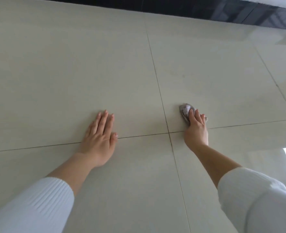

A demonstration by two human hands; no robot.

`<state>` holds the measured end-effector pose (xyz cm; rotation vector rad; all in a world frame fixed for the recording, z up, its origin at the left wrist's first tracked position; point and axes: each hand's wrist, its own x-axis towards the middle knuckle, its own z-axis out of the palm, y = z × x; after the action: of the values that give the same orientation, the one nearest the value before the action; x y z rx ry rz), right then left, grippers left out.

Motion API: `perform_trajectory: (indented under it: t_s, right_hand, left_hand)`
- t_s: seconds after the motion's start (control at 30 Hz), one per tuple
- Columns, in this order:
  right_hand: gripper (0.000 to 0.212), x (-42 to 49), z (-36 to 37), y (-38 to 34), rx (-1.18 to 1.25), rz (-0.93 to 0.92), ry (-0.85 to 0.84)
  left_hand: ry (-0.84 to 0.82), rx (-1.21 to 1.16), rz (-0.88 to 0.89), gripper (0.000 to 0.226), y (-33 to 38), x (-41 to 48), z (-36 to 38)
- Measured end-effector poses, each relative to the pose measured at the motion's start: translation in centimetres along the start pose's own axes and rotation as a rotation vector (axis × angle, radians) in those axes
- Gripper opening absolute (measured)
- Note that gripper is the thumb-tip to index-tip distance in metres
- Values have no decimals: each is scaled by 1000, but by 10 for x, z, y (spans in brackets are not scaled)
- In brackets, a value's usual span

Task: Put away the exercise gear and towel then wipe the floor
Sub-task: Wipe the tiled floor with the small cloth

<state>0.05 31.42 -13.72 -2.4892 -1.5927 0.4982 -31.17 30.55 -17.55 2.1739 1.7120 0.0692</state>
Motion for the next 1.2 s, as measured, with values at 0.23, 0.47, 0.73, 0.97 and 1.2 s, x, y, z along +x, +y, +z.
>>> perform_trajectory:
  t_s: [0.23,0.47,0.73,0.97,1.2]
  right_hand:
    - [72,-8,23,-43,64,-382,-65]
    - [52,-177,59,-7,90,-1125,-280]
    - [66,-27,31,-24,-37,-993,-116]
    - [69,87,22,-106,18,-341,-36]
    - [61,-38,74,-125,125,-1004,-155]
  left_hand:
    - [2,-6,-6,80,0,-9,-4]
    - [97,-45,41,67,-13,-33,-1]
    - [301,75,-379,68,-51,-16,-16]
    - [281,86,-491,77,-60,-20,-15]
    - [347,33,-485,67,-58,-21,-17]
